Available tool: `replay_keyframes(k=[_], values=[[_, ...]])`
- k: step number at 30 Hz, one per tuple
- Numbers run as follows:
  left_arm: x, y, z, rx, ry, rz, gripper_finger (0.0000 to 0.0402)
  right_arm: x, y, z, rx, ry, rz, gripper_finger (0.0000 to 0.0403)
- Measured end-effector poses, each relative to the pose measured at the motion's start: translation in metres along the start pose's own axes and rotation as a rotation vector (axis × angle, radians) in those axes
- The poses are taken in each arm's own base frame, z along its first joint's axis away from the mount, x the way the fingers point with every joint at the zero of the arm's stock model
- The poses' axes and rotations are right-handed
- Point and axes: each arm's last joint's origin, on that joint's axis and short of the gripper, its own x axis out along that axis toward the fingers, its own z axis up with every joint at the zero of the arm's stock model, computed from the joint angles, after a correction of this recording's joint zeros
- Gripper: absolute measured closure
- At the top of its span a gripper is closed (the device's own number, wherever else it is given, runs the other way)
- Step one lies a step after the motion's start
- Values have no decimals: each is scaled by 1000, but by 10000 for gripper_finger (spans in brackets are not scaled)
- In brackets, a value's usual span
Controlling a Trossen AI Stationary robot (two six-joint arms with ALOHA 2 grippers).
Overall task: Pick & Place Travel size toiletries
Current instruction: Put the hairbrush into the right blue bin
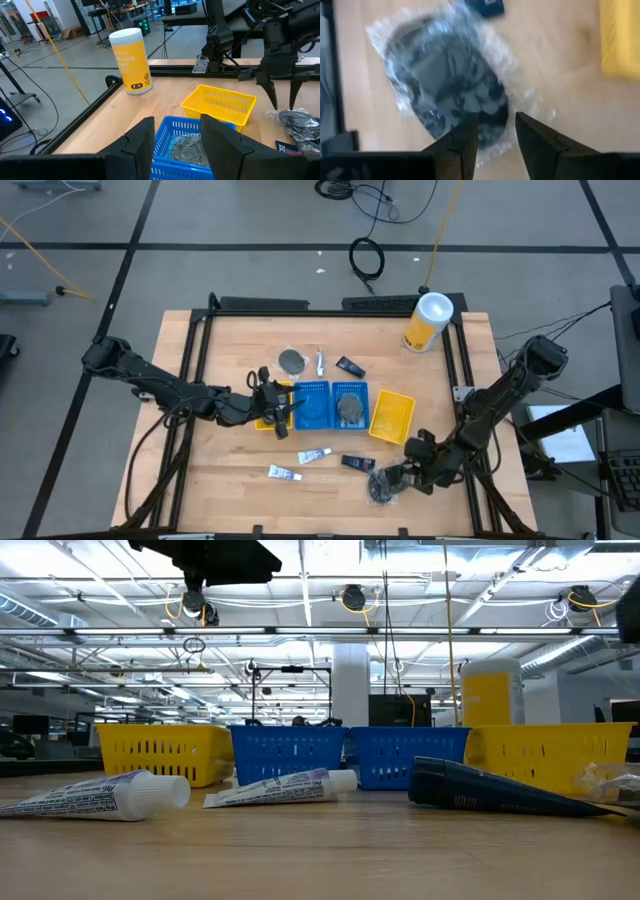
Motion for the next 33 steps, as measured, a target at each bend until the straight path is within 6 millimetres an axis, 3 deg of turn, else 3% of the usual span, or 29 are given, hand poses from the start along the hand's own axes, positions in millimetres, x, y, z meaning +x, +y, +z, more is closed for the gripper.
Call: replay_keyframes(k=[7,20,33], values=[[0,0,0,1,0,0,243,-6,-9,4,-38,7,-55,280],[0,0,-1,8,8,1,243,11,-33,4,-43,-40,-34,280],[0,0,-1,9,9,1,243,20,-44,-2,-13,-100,282,280]])
